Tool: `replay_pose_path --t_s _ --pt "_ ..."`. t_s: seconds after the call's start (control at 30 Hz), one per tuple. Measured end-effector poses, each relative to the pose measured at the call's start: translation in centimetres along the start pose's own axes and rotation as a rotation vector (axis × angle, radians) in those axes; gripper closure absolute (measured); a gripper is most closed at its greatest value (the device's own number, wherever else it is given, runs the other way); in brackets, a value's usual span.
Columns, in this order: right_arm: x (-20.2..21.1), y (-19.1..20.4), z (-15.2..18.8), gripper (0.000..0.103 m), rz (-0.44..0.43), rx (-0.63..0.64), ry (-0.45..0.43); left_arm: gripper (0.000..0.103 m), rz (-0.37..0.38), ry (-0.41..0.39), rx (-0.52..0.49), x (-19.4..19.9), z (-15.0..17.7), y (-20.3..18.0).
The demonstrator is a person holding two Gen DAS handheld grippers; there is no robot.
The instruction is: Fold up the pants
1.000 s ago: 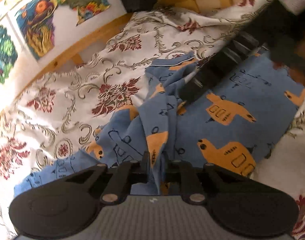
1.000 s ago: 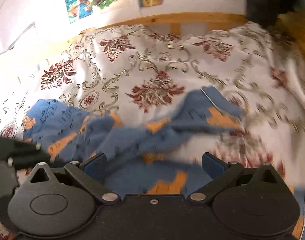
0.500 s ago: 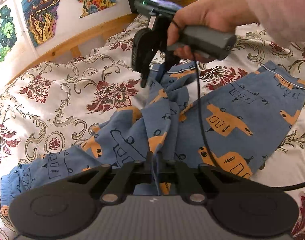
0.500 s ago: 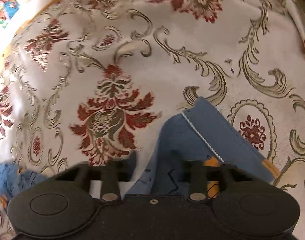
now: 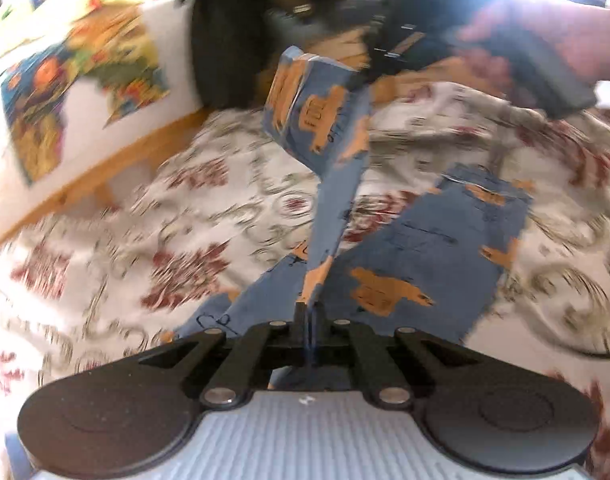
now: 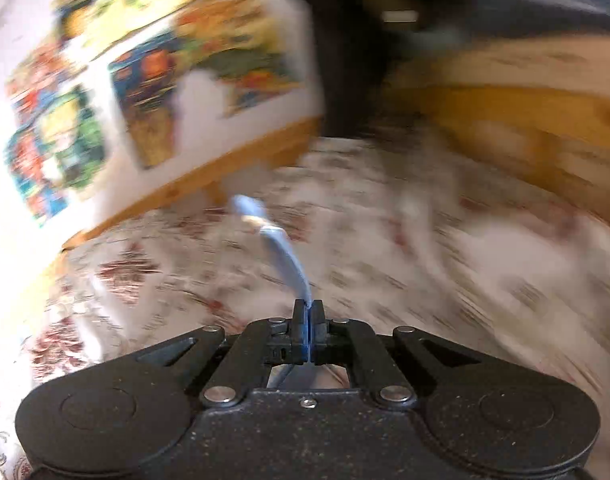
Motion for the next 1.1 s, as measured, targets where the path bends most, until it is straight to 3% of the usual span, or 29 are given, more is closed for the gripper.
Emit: replay_pose_path --t_s 0.07,0.17,0.27,0.33,0.47,0.5,0.63,0.7,0.83,0.93,1.0,1.1 --pt "1.7 -3.2 3.2 0.103 0.093 -0.069 0.037 0.102 0.03 0.031 -0.06 -0.4 0.8 -1.0" --pt "2.2 -7.2 9.0 0.103 0.186 -0.238 0.165 0.102 0.079 0.086 -0.093 -1.4 2.2 -2.0" --pt "2.7 -8.6 12.6 0.103 0.213 -0.356 0.213 0.102 0.09 0.11 -0.117 -1.8 3.1 -2.6" --pt "3.2 -8.4 12.8 0.103 0.205 -0.367 0.201 0.102 0.095 0.117 -0.114 -2.0 3.2 -2.6" --pt "3.3 -7.1 12.4 0.102 0.224 -0.265 0.19 0.102 0.098 0.126 -0.117 -2.3 3.2 -2.2" --pt "3.0 -6.9 12.9 0.093 0.234 -0.238 0.209 0.102 0.099 0.128 -0.121 -2.4 3.2 -2.1" --pt "3.4 -6.4 13.6 0.068 0.295 -0.098 0.25 0.102 0.115 0.139 -0.144 -2.0 3.5 -2.6" --pt "3.9 -6.0 13.4 0.046 0.311 -0.032 0.245 0.102 0.124 0.144 -0.163 -2.0 3.8 -2.7" --pt "3.9 -3.2 12.9 0.038 0.326 0.235 0.222 0.102 0.13 0.151 -0.163 -2.2 4.1 -2.6" --pt "2.8 0.5 13.9 0.034 0.319 0.638 0.195 0.102 0.128 0.151 -0.161 -2.3 4.1 -2.7" --pt "2.2 2.8 15.3 0.037 0.299 0.915 0.156 0.102 0.126 0.151 -0.157 -2.3 4.2 -2.7" --pt "1.4 4.5 17.2 0.047 0.232 1.108 0.149 0.101 0.125 0.159 -0.143 -2.5 4.1 -2.8"
Point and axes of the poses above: each gripper's, at about its wrist camera, not at the fingertips, and x roughly against the way its jaws point, y to its left, z to its underside, the point moved 7 cm from there along -x, roughly the way its jaws point, and after that the axes turned 7 degrees about z, right-handed, at the moved point
